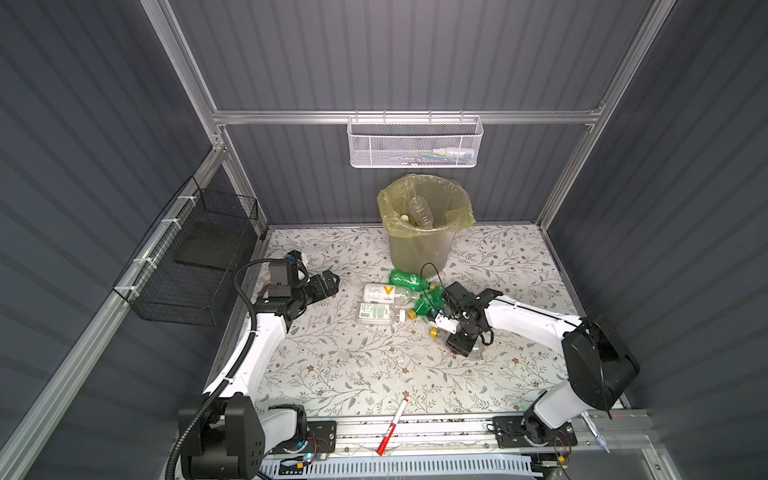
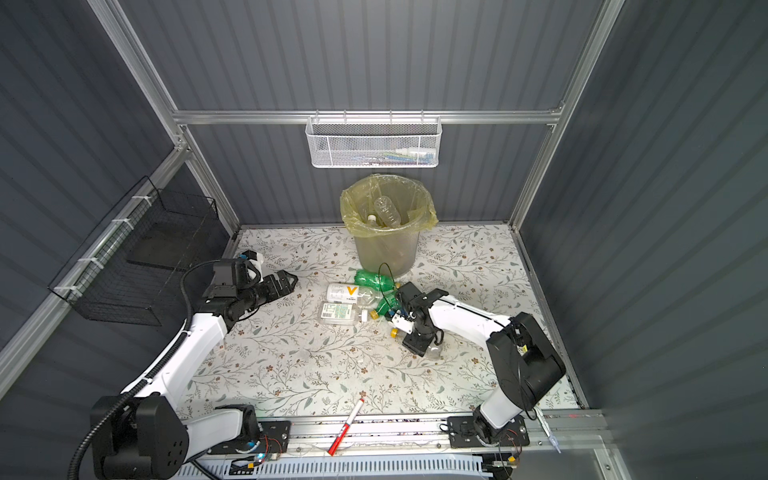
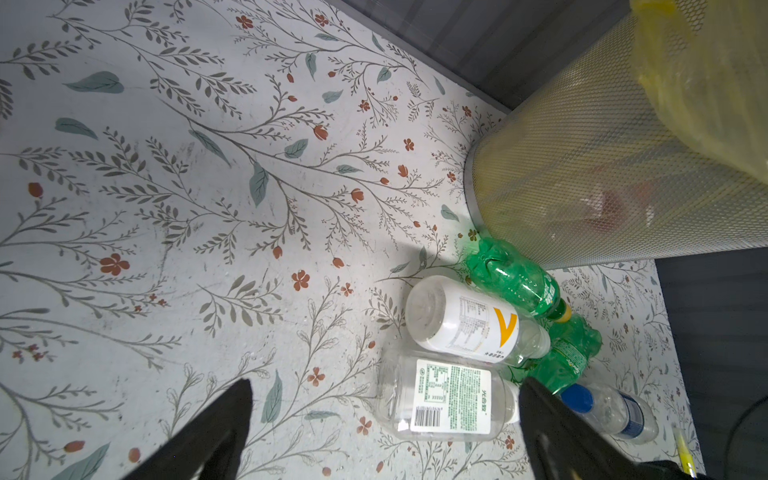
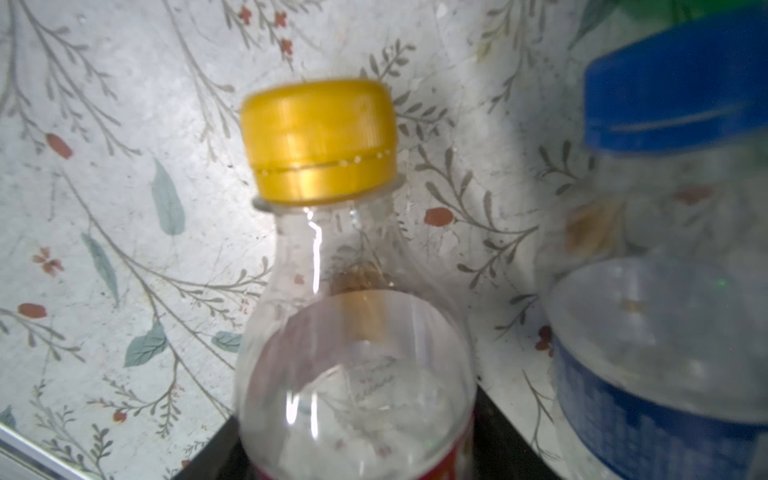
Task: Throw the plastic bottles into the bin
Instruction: 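Grasp the red-label yellow-cap bottle with the right gripper while the left gripper withdraws, then lift the red-label bottle with the right gripper and drop it into the bin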
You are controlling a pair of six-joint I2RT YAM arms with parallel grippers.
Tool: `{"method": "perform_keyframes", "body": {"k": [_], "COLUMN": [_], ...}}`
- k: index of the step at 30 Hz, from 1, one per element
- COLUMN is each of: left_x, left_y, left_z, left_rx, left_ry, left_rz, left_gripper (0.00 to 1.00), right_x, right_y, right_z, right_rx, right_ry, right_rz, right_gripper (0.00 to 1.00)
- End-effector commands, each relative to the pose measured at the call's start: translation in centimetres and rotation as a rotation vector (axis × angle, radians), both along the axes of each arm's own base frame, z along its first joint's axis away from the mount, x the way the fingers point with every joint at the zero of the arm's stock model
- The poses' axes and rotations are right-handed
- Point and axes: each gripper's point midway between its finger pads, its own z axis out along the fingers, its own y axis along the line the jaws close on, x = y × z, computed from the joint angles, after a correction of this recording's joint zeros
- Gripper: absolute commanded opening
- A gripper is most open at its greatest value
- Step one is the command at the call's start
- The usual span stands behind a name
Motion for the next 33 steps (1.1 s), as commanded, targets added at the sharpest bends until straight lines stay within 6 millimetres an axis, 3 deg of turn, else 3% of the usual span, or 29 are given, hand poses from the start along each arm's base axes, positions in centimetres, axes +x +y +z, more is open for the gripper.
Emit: {"method": "perform_keyframes", "body": {"k": [1, 4, 8, 10, 12, 17, 19, 22, 24, 27, 30, 33], "left_x": [0.3, 0.4, 0.4, 0.3, 0.2, -0.1, -0.2, -0.3, -0.5, -0.6, -0.8, -1.2], "left_y": [-0.2, -0.5, -0.7, -0.9, -0.9, -1.7, -1.9, -2.1, -2.3, -2.5, -2.8, -2.9], "left_z": [-0.1, -0.2, -0.2, -0.2, -0.4, -0.4, -0.4, -0.6, -0.7, -0.8, -0.4, -0.3], "left_rx": [-0.028, -0.044, -0.053, -0.069, -0.079, -0.118, -0.127, -0.151, -0.173, -0.209, -0.242, -0.256], "left_ry": [0.002, 0.005, 0.005, 0.000, 0.002, 0.006, 0.010, 0.019, 0.023, 0.023, 0.010, 0.009], "left_rz": [-0.012, -0.018, -0.023, -0.027, -0.024, -0.055, -0.059, -0.057, -0.054, -0.046, -0.046, -0.041], "left_gripper": [1.00, 1.00, 1.00, 1.00, 1.00, 1.00, 1.00, 1.00, 1.00, 1.00, 1.00, 1.00], "right_x": [-0.7, -0.6, 1.1, 2.2, 3.2, 2.7, 2.1, 1.4, 1.7, 4.2, 9.0, 14.5], "right_y": [0.6, 1.1, 1.0, -0.1, -2.4, -8.7, -10.1, -11.2, -10.9, -10.7, -9.1, -5.6], "right_z": [1.5, 3.9, 8.0, 9.7, 11.0, 9.8, 8.9, 7.7, 8.6, 13.0, 22.1, 33.0], "right_rx": [0.072, 0.169, 0.391, 0.515, 0.614, 0.728, 0.749, 0.751, 0.760, 0.795, 0.882, 1.036], "right_ry": [-0.009, -0.066, -0.187, -0.235, -0.291, -0.330, -0.319, -0.283, -0.280, -0.348, -0.437, -0.518], "right_rz": [-0.059, -0.120, -0.325, -0.487, -0.685, -1.086, -1.181, -1.258, -1.240, -1.187, -1.064, -0.908], "right_gripper": [0.59, 0.59, 0.55, 0.51, 0.52, 0.51, 0.51, 0.51, 0.51, 0.53, 0.55, 0.59]}}
